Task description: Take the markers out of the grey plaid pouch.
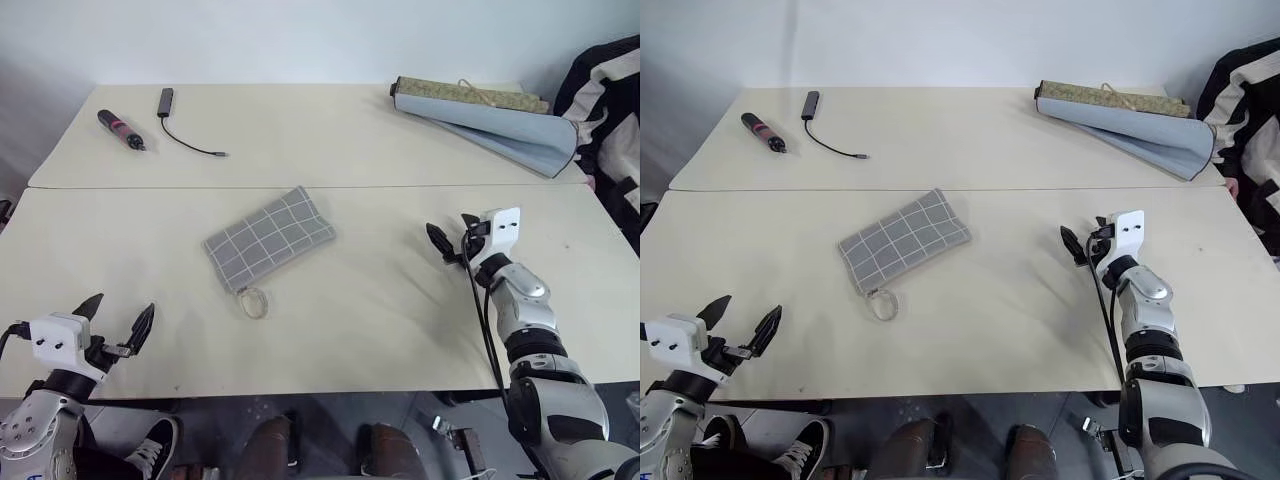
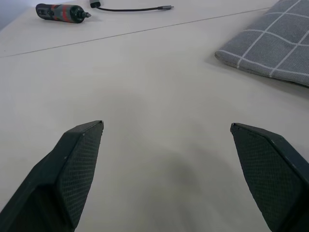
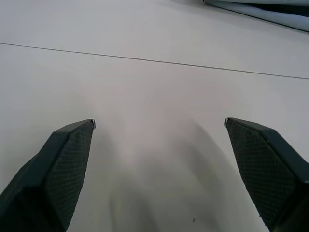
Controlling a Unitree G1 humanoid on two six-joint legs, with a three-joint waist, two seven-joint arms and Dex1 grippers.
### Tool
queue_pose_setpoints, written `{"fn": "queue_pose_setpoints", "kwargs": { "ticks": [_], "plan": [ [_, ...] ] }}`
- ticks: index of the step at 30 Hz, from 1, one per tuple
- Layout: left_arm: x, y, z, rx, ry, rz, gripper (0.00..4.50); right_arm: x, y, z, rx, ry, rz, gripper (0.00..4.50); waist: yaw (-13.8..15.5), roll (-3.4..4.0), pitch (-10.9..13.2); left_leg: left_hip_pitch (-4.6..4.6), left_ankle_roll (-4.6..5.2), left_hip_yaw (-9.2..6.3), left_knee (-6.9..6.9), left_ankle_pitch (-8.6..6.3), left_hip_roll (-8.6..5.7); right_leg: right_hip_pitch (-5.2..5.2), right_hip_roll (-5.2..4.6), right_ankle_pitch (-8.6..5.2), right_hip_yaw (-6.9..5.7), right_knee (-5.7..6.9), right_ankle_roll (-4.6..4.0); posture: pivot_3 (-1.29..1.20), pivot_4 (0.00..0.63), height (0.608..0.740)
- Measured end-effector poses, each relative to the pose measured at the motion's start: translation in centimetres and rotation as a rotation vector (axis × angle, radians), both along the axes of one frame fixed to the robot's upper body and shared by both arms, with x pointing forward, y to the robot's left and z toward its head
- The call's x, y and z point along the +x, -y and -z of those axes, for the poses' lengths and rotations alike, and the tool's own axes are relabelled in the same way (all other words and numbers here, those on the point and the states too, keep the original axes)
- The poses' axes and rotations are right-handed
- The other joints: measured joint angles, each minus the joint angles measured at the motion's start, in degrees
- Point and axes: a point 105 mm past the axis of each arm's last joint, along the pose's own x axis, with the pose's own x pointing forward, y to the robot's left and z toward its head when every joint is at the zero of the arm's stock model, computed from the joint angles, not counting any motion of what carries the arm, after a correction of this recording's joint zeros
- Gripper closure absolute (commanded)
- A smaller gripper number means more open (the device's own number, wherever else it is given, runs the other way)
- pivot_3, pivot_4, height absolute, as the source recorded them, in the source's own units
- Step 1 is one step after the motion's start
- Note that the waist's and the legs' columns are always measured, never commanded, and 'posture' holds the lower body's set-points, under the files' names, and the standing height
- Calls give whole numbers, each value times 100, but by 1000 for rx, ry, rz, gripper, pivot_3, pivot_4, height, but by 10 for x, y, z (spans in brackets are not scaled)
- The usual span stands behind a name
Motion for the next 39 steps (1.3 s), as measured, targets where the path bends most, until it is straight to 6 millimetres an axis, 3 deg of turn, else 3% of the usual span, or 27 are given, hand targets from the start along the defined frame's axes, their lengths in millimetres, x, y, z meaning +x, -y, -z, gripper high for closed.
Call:
{"fn": "queue_pose_setpoints", "kwargs": {
  "ticks": [7, 10, 14, 20, 23, 27, 32, 39],
  "plan": [
    [1, 2, 0, 5, 4, 9, 16, -1, -5, -6, -22, 21, -30, 0, 4, 0, 0, -1, 0, 0, -1, -1, 0, -1, 0, 0, 1, 0, 0, 0, 150, 740],
    [5, 6, 0, 27, 1, 19, 3, -1, -30, -17, -33, 61, -110, 178, -3, 0, 0, 0, 0, 1, -1, -1, 3, -5, 2, 0, 3, 4, 0, 0, 150, 740],
    [17, 11, -10, 76, 31, 48, 0, -2, -84, -34, -4, 132, -244, 1299, -58, 0, 0, 0, -7, 3, -2, -3, 9, -15, 7, 0, 5, 24, -1, 0, 150, 740],
    [40, 28, -17, 174, 62, 122, 0, -7, -191, -40, 17, 154, -433, 3467, -120, 0, 0, -1, 6, 6, -9, 14, 10, -42, 11, 0, 9, 58, -1, 0, 150, 740],
    [48, 35, -17, 287, 59, 171, 0, -10, -220, -45, -16, 172, -479, 4459, -108, -3, -2, -2, 5, 8, -13, 15, 10, -56, 12, 0, 15, 72, -1, 0, 150, 740],
    [57, 39, -16, 467, 58, 236, 0, -6, -243, -34, -122, 134, -482, 4459, -118, -7, -4, -5, -18, 20, -18, 6, 10, -69, 13, 0, 28, 74, -2, 0, 150, 740],
    [59, 48, -12, 655, 75, 323, 0, 3, -244, -2, -276, 33, -436, 4459, -137, -11, -7, -2, -5, 58, -30, 16, 22, -93, 23, 0, 64, 79, -2, 0, 150, 740],
    [69, 59, -12, 797, 147, 370, 0, 4, -243, -1, -314, 33, -425, 4459, -105, -21, -13, 14, -25, 87, -32, 3, 24, -93, 26, 1, 116, 81, -2, 0, 150, 740]
  ]
}}
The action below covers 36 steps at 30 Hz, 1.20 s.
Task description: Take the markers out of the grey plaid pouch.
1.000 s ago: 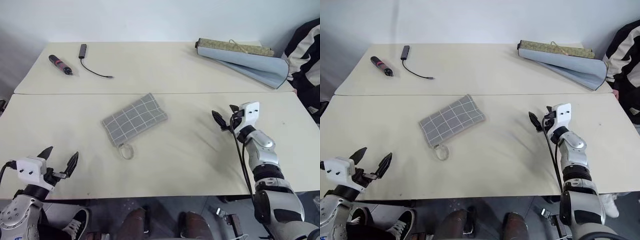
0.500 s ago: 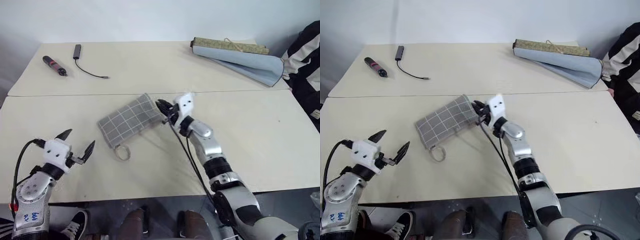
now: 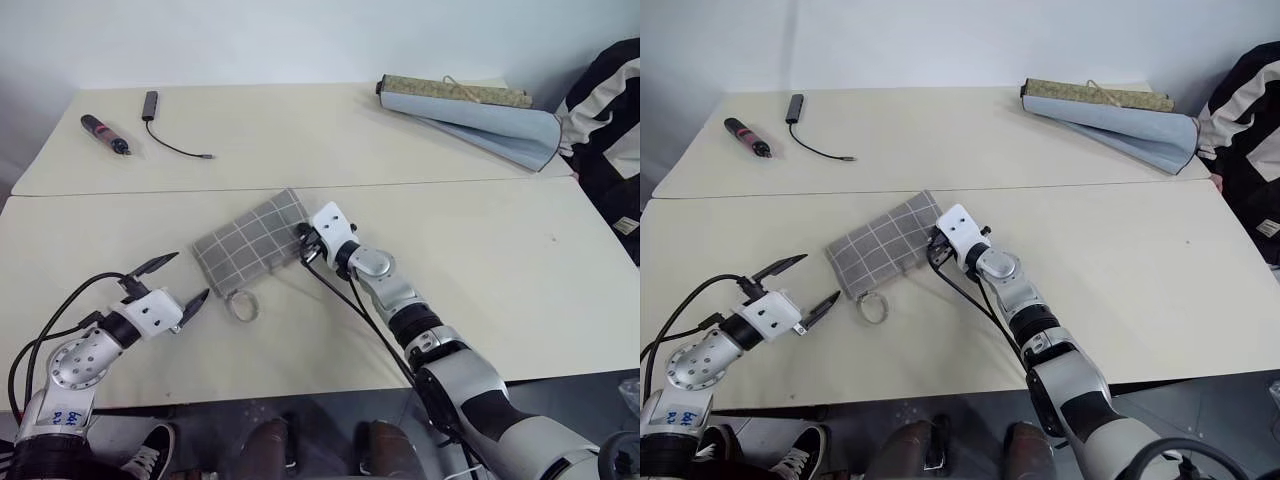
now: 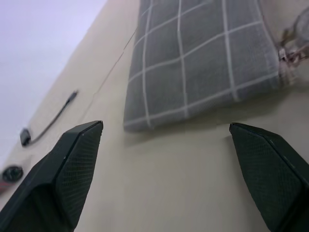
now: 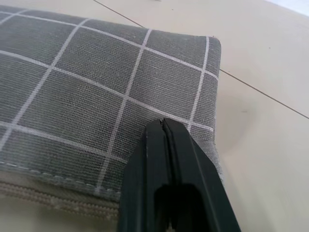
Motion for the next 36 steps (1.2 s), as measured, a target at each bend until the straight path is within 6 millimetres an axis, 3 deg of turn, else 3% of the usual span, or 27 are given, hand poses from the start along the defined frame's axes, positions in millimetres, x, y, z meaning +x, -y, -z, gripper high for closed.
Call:
{"fn": "queue_pose_setpoints", "kwargs": {
  "ticks": [6, 11, 18, 24, 36],
  "plan": [
    [26, 14, -6, 108, 66, 34, 0, 1, 5, 1, 0, -3, 7, 4459, 11, -5, -8, 9, 0, 5, 0, 0, -4, 2, -1, 0, 13, 5, 0, 0, 150, 740],
    [36, 22, -7, 141, 83, 62, 0, 0, 7, 1, -1, 1, 6, 4459, 5, -2, -10, 13, 0, 7, 0, 0, -4, 2, -3, 0, 14, 9, 0, 0, 150, 740],
    [35, 25, -10, 255, 117, 112, 0, -2, 8, 3, 3, -1, -3, 4459, -8, -2, -11, 20, 1, 12, -4, 0, -4, 5, -4, 0, 16, 9, 0, 0, 150, 740],
    [23, 24, -8, 339, 105, 189, 0, -3, 8, 3, 6, -1, -8, 4459, -28, -3, -13, 39, -1, 23, -23, -5, 1, 6, -5, 0, 16, 9, 0, 0, 150, 740],
    [27, 31, -8, 335, 93, 217, 0, -3, 9, 4, 2, -6, -10, 4459, 3, 0, -14, 57, -1, 32, -26, -8, 2, 11, -7, 0, 19, 3, 0, 0, 150, 740]
  ]
}}
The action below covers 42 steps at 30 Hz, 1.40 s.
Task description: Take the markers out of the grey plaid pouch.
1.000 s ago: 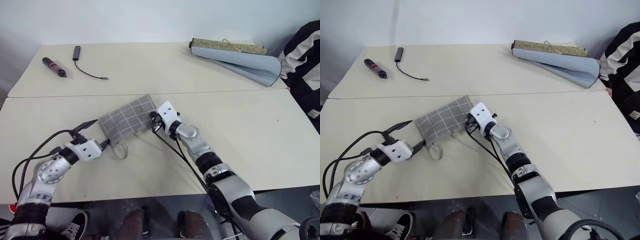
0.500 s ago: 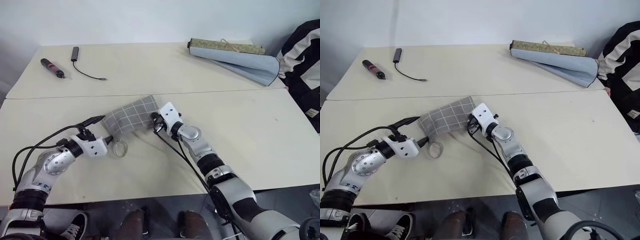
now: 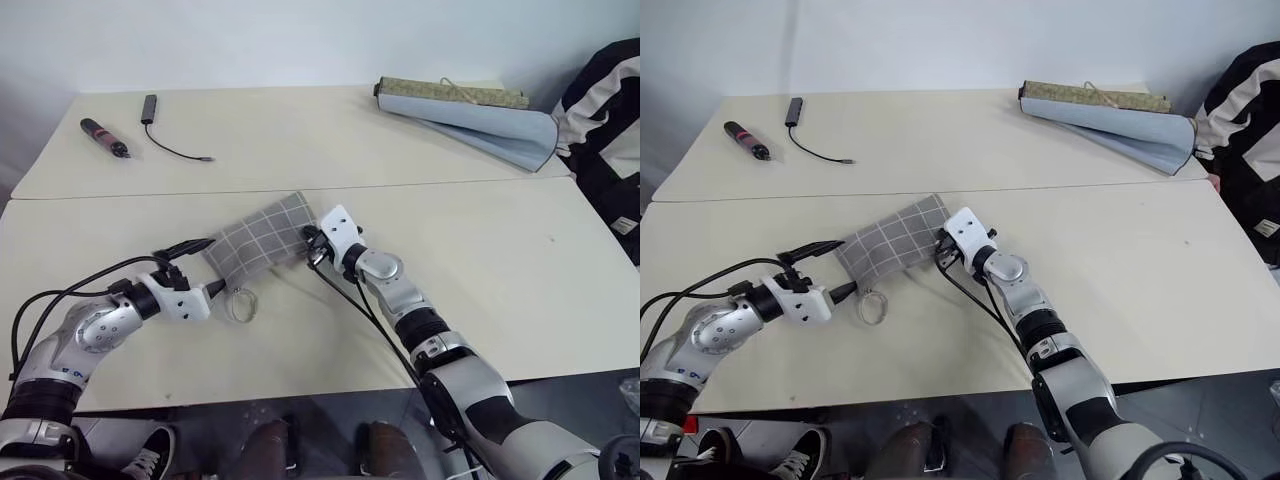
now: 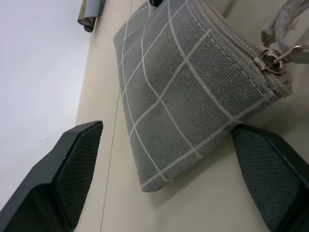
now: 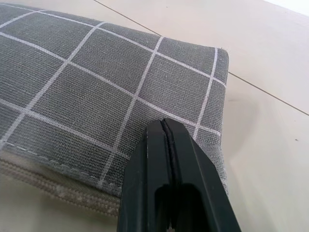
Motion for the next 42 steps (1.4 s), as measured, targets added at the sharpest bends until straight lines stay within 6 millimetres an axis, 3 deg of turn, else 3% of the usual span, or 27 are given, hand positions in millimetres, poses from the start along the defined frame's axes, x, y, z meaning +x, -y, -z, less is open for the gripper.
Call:
{"fn": "queue_pose_setpoints", "kwargs": {
  "ticks": [3, 6, 12, 18, 23, 28, 33, 36, 42],
  "plan": [
    [8, 8, 1, -48, -19, -15, 0, 0, 1, 1, 1, -6, 2, 4459, 21, 12, -7, 9, 4, -3, 2, -2, -8, 0, -6, 0, 3, -2, 0, 0, 150, 740],
    [11, 13, 3, -79, -39, -19, 633, -1, 0, 1, 2, -6, -4, 4500, 11, 11, -8, 9, 4, -2, 2, -2, -7, 4, -6, 0, 3, 0, 0, 0, 150, 740],
    [8, 20, 14, -65, -90, 2, 2695, -2, 1, 1, 6, -3, -5, 4500, -8, 12, -9, 8, 7, -1, 1, -2, -6, 22, -4, 0, 1, 2, 0, 0, 150, 740],
    [7, 24, 7, -67, -78, 25, 4477, -3, 2, 1, 10, -7, -5, 4500, -15, 25, -16, 9, 7, 1, 0, -6, -5, 22, -4, 0, 2, -2, 0, 0, 150, 740],
    [6, 25, 6, -120, -113, 15, 4477, -9, 2, 1, 37, -22, -55, 4500, -29, 31, -20, 9, 14, 3, 0, -11, -3, 21, -3, 0, 2, -2, 0, 0, 150, 740],
    [5, 34, 6, -181, -158, 5, 4500, -26, 5, -15, 161, -81, -163, 2871, -7, 31, -20, 3, 30, 3, 5, -15, -4, 22, -4, 0, 2, -8, 0, 0, 150, 740],
    [3, 47, 7, -233, -195, 2, 4500, -62, 20, -43, 149, -66, -365, 1079, 10, 31, -20, 3, 27, 4, 20, -44, -6, 32, -9, 0, 2, -17, 1, 0, 150, 740],
    [1, 58, 8, -271, -240, 9, 4500, -73, 23, -41, -58, 72, -407, 1079, -1, 30, -20, 2, 24, 26, 20, -45, -4, 29, -8, 0, 2, -34, 1, 0, 150, 740],
    [-4, 66, 8, -283, -313, 19, 4500, -69, 26, -47, -379, 403, -413, 1079, -15, 23, -16, 0, 24, 56, 21, -40, 7, 13, -4, 0, 8, -36, 1, 0, 150, 740]
  ]
}}
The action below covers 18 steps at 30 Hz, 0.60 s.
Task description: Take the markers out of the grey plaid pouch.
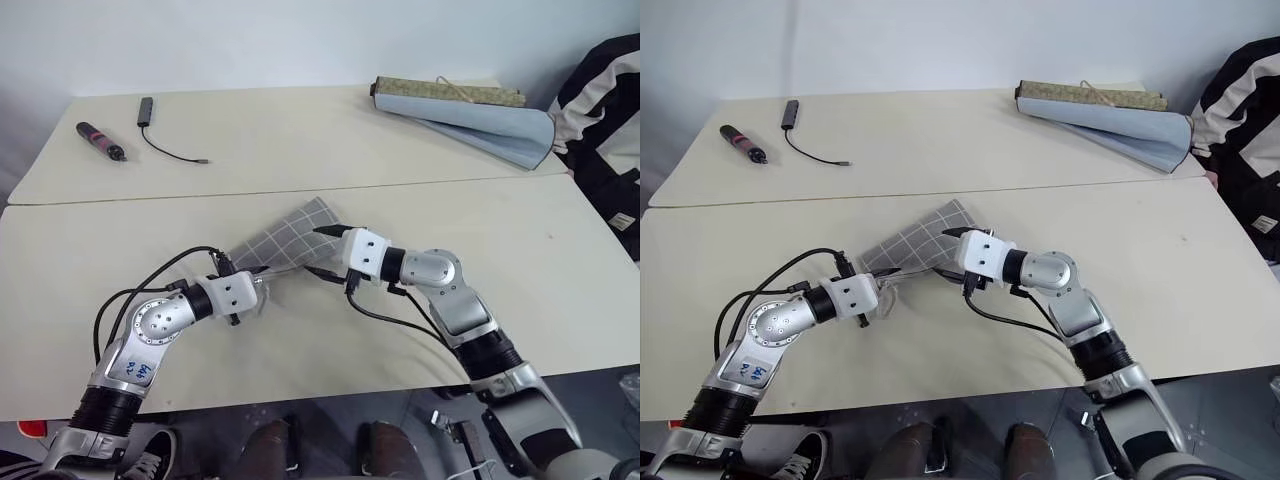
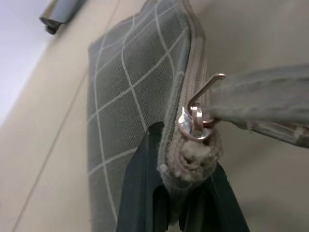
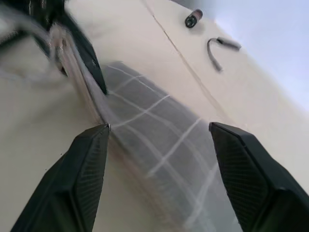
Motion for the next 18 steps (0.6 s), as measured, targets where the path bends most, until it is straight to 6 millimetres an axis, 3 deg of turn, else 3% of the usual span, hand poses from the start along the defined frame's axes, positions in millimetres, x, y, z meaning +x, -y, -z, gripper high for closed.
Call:
{"fn": "queue_pose_setpoints", "kwargs": {
  "ticks": [4, 11, 18],
  "plan": [
    [-3, 6, -7, -14, -10, 21, 4500, 5, 1, -1, -85, 137, -6, 1079, 1, -5, 3, 0, 19, 0, 2, 14, 8, 0, 6, 0, -2, 0, 0, 0, 150, 740],
    [-2, 5, -7, -20, -24, 3, 4500, 8, 11, 17, -176, 152, -25, 1079, 2, -14, 8, -2, 24, 1, 10, 14, 7, 5, 5, 0, -1, -4, -1, 0, 150, 740],
    [-2, 6, -12, -38, -10, 2, 4500, 6, 15, 13, -181, 124, -64, 1079, 3, -14, 8, -2, 25, -1, 11, 14, 9, 7, 5, 0, -2, -4, -1, 0, 150, 740]
  ]
}}
